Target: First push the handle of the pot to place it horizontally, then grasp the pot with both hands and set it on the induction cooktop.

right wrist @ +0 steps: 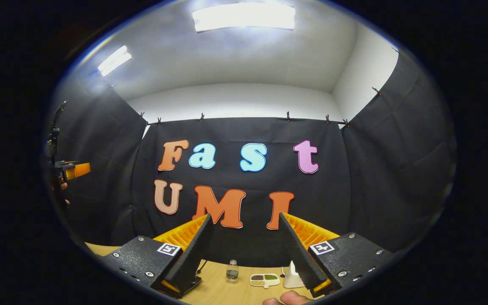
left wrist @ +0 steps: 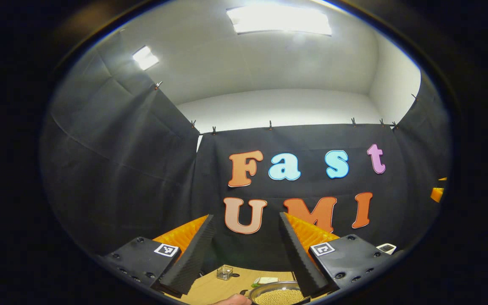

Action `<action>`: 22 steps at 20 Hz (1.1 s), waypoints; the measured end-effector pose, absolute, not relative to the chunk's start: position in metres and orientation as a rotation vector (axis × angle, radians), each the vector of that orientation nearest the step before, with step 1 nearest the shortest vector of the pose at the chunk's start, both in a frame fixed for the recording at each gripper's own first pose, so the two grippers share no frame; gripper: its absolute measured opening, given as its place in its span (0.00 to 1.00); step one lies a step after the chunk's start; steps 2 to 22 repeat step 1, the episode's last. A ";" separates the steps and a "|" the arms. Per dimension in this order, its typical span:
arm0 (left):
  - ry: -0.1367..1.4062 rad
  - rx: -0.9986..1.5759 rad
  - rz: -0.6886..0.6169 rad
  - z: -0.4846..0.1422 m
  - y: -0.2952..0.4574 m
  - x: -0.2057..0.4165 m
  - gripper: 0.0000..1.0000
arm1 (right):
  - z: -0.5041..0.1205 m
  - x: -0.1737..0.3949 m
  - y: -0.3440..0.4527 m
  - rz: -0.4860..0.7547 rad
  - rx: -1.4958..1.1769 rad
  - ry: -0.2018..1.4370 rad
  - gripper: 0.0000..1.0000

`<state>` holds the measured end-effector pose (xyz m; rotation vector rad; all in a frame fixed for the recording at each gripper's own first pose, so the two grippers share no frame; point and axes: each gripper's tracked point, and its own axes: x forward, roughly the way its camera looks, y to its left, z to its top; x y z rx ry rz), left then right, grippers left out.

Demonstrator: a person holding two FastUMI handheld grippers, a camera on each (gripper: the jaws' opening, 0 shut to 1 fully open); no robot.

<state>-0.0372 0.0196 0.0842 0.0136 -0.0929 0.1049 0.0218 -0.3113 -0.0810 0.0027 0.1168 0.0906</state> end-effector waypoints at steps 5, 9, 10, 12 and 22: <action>-0.098 0.011 0.108 0.084 0.019 -0.037 0.97 | -0.082 0.023 -0.312 0.093 0.004 0.115 0.95; -0.098 0.011 0.108 0.084 0.019 -0.037 0.97 | -0.082 0.023 -0.312 0.093 0.004 0.115 0.95; -0.098 0.011 0.108 0.084 0.019 -0.037 0.97 | -0.082 0.023 -0.312 0.093 0.004 0.115 0.95; -0.098 0.011 0.108 0.084 0.019 -0.037 0.97 | -0.082 0.023 -0.312 0.093 0.004 0.115 0.95; -0.098 0.011 0.108 0.084 0.019 -0.037 0.97 | -0.082 0.023 -0.312 0.093 0.004 0.115 0.95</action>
